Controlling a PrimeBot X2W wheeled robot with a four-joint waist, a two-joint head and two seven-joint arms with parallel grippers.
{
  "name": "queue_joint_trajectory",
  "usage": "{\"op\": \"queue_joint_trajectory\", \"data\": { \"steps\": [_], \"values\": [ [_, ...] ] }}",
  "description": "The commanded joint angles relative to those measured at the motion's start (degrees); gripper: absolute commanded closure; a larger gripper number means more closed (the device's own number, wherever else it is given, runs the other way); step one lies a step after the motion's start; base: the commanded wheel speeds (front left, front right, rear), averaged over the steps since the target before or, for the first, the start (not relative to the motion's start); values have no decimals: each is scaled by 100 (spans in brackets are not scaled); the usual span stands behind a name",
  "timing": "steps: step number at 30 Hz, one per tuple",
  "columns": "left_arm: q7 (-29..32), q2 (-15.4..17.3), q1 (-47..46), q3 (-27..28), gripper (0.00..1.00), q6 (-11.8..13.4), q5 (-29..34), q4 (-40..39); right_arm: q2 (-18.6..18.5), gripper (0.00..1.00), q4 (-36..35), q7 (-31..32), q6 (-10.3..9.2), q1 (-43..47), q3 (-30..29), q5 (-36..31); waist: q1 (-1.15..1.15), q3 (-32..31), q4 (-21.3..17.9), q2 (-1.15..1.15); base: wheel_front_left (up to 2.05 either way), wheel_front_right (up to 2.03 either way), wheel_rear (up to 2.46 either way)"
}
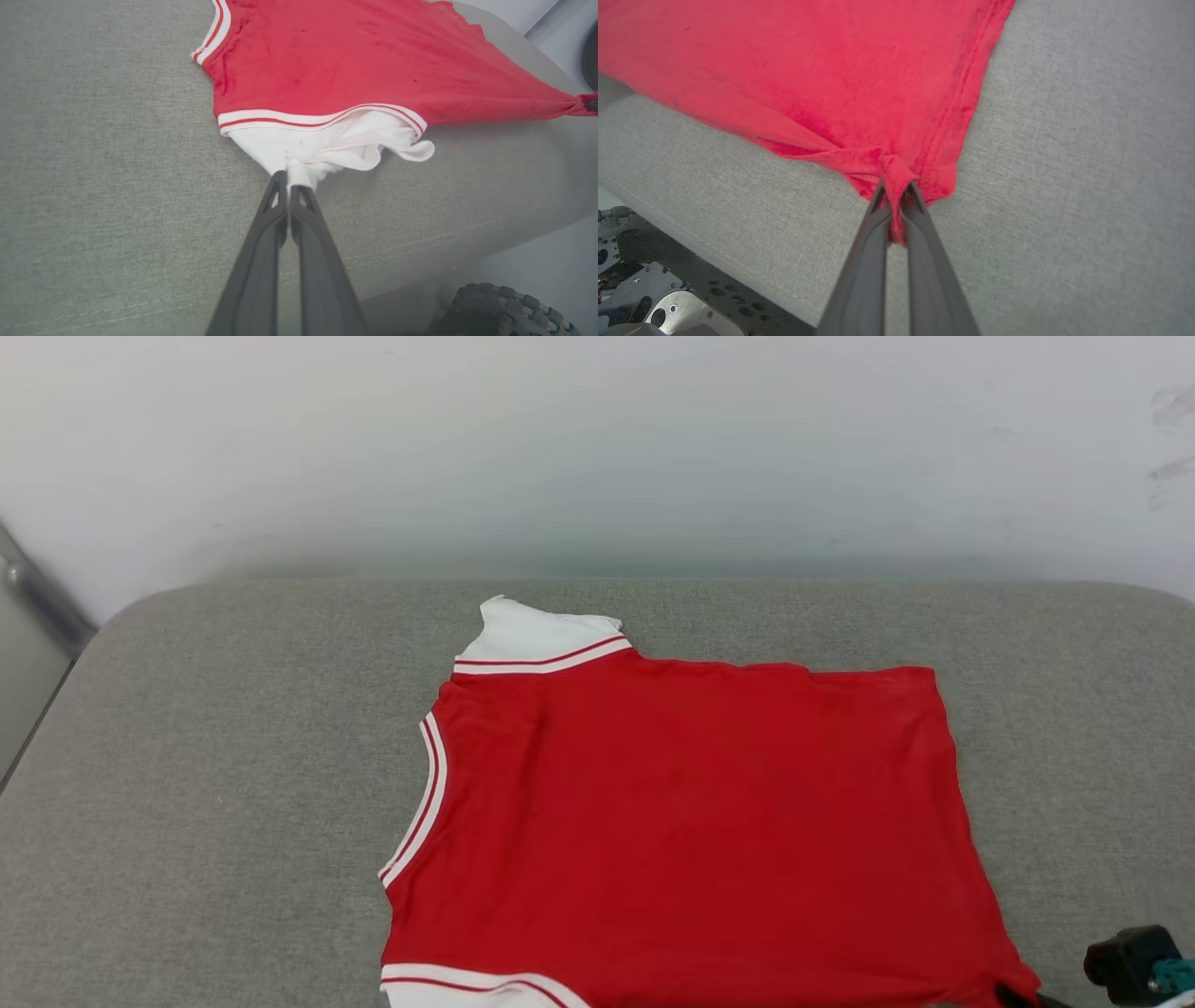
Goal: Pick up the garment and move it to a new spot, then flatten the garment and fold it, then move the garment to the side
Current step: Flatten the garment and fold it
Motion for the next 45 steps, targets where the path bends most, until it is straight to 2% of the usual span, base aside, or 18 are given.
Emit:
{"op": "queue_joint_trajectory", "data": {
  "steps": [1, 6, 12, 20, 34, 40, 45],
  "values": [
    [3, 25, 67, -30, 100, 3, 31, -48, 48, 100, -141, 94, -4, 160, -147, -78, 2, 10, 9, 0, 0, 0, 0],
    [13, -47, -266, -33, 100, -72, 150, -51, 268, 100, -468, 393, -4, 333, -552, -243, 2, 41, 53, 0, 0, 0, 0],
    [82, 34, -885, -2, 100, -267, 456, 125, 372, 100, -646, 604, -3, 60, -804, -296, 2, 112, 67, 0, 0, 0, 0],
    [244, -28, -2227, 149, 100, -697, 768, 518, 328, 100, -732, 795, -4, -606, -920, -224, 2, 475, -16, 0, 0, 0, 0],
    [313, -324, -3900, 153, 100, -1529, 988, 2117, 349, 100, -225, 1066, -4, -1903, -494, -149, 2, 1433, -193, 0, 0, 0, 0],
    [276, -634, -4296, -8, 100, -1842, 961, 3104, 411, 100, 170, 1017, -4, -2329, -239, -221, 2, 1777, -202, 0, 0, 0, 0],
    [278, -907, -4498, -225, 100, -1995, 854, 3845, 449, 100, 508, 921, -4, -2583, 11, -221, 2, 1911, -225, 0, 0, 0, 0]
  ]
}}
